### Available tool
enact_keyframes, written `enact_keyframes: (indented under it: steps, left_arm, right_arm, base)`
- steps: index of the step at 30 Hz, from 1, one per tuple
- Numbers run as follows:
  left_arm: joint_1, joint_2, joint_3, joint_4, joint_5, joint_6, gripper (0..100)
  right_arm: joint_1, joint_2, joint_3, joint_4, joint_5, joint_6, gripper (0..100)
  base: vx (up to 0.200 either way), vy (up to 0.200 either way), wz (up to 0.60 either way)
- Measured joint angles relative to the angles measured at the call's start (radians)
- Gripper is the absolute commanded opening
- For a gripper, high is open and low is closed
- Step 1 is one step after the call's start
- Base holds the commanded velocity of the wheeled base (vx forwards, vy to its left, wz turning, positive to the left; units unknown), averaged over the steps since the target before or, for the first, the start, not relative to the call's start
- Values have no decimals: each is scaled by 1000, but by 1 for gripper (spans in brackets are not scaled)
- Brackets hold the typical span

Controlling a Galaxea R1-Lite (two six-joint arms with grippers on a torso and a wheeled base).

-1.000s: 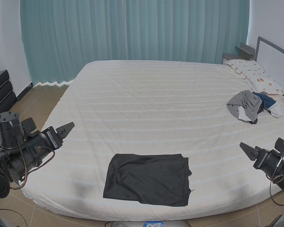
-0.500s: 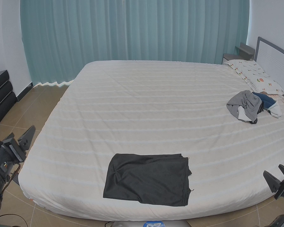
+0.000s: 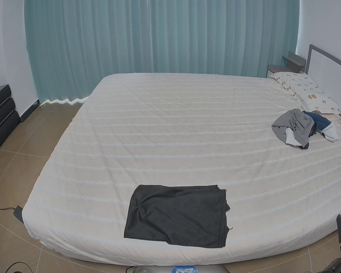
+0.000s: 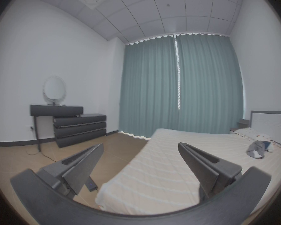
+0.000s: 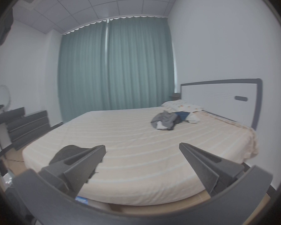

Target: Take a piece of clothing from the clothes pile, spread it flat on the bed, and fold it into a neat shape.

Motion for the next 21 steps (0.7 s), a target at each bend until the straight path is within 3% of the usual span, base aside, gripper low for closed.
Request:
enact_keyframes:
  steps: [3,7,10,13,15,21]
  left_arm:
    - [57,-74,3,44,-29,9,100]
    - [108,-152,13,102,-115,14,100]
    - [123,-183,22,109,-143,14,100]
    - [131,-204,39,113,-203,15,100]
    - [133,-212,51,115,-267,16,100]
    - [133,-223,81,131,-577,5,100]
  right_arm:
    - [-13,-22,7,29,-51,-7,100]
    - [-51,-43,17,81,-44,-12,100]
    - [-75,-59,24,87,26,-13,100]
    - [-97,-81,34,76,176,-14,100]
    - [-105,-92,40,59,242,-14,100]
    - [-126,-121,67,2,369,-12,100]
  base:
    - [0,0,0]
    - [0,0,0]
    - [0,0,0]
    - [0,0,0]
    - [0,0,0]
    - [0,0,0]
